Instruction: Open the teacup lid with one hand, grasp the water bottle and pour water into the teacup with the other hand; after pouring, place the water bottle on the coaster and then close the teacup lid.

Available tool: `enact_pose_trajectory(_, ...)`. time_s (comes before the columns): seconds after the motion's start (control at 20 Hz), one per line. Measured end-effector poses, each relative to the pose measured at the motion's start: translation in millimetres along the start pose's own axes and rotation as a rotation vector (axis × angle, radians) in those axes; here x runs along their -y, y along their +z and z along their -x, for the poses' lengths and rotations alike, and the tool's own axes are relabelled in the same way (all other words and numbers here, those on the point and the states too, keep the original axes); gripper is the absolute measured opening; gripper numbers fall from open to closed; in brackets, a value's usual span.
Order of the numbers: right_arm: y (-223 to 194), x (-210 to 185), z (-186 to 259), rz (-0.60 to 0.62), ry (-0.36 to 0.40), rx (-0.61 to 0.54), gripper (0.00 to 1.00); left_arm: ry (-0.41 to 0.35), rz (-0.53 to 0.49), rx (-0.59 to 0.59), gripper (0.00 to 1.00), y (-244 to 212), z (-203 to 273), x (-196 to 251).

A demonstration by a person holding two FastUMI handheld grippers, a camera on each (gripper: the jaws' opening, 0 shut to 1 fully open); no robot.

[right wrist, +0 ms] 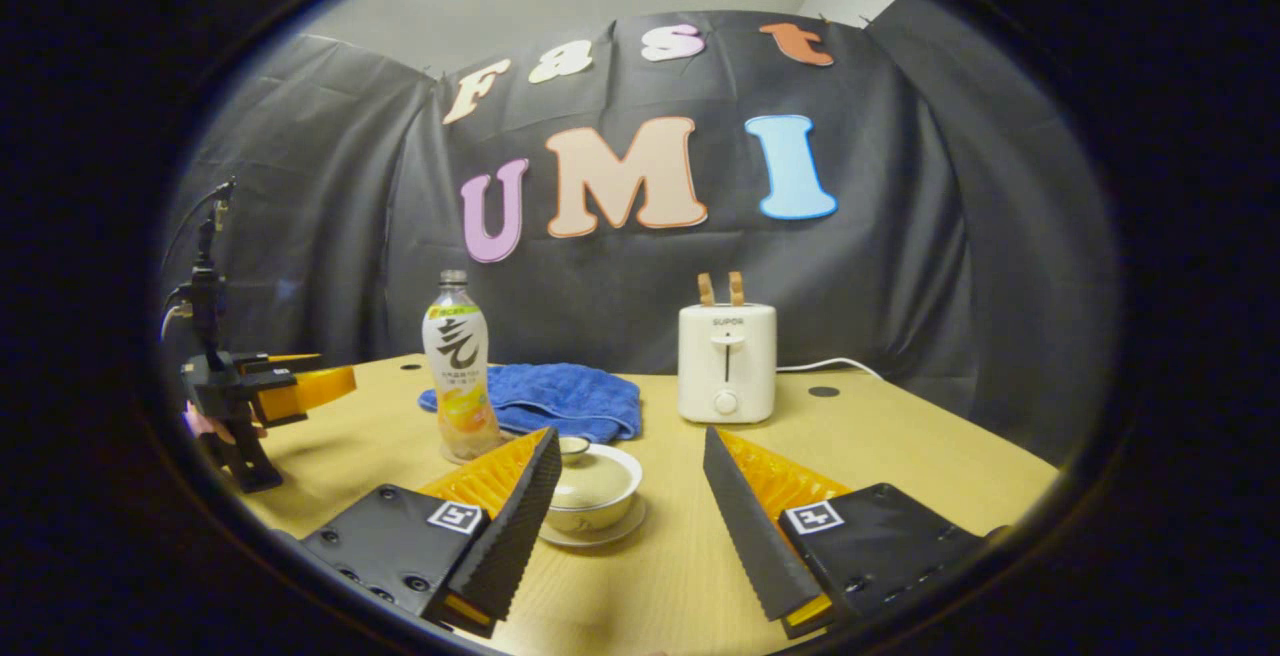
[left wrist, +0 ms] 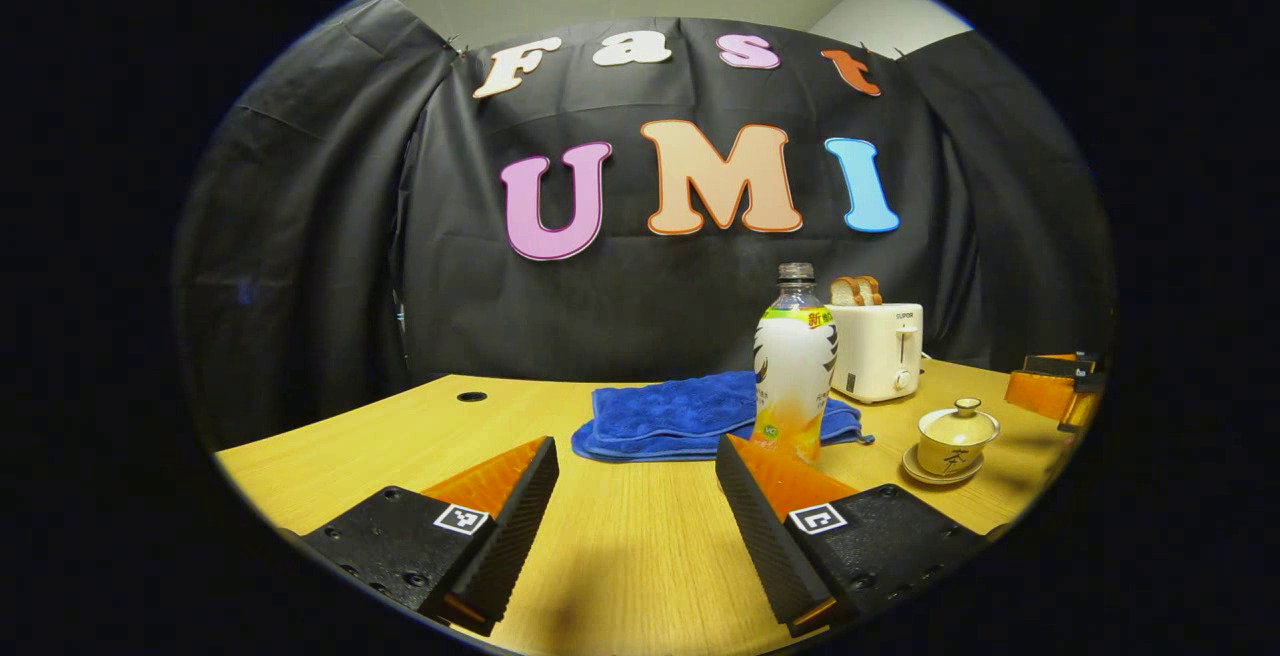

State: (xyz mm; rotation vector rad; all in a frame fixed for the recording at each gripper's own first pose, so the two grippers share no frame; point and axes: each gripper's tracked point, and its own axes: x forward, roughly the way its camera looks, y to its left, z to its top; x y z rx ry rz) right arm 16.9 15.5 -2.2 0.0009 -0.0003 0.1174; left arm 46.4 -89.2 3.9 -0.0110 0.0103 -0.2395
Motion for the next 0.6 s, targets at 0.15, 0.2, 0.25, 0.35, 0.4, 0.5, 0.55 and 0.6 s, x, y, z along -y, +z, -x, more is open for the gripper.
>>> enact_pose_trajectory(0.15,1.0,18.2,10.0,0.002,-0.075,0.006,0.96,0.042,-0.002,-0.002,0.93,0.2,4.5,-9.9)
enact_pose_trajectory(0.2,1.7,26.4,13.2,0.002,-0.108,0.008,0.93,0.056,-0.002,-0.002,0.93,-0.1,6.7,-13.1)
enact_pose_trajectory(0.25,1.2,33.1,16.4,0.002,-0.138,0.009,0.9,0.068,-0.002,-0.003,0.93,-0.5,8.8,-15.4)
enact_pose_trajectory(0.35,1.8,40.0,20.4,0.002,-0.168,0.01,0.96,0.086,-0.003,-0.003,0.93,0.0,12.7,-19.2)
enact_pose_trajectory(0.4,2.1,40.3,21.6,0.002,-0.171,0.011,0.96,0.092,-0.002,-0.004,0.93,-0.1,14.0,-20.4)
enact_pose_trajectory(0.5,1.8,39.6,21.0,0.002,-0.17,0.008,0.96,0.093,-0.004,-0.003,0.93,0.0,14.1,-20.1)
enact_pose_trajectory(0.55,1.2,39.3,21.1,0.002,-0.168,0.006,0.96,0.093,-0.004,-0.003,0.93,0.1,14.4,-20.3)
enact_pose_trajectory(0.6,1.5,39.1,20.8,0.003,-0.166,0.008,0.96,0.093,-0.004,-0.003,0.93,0.5,14.6,-20.3)
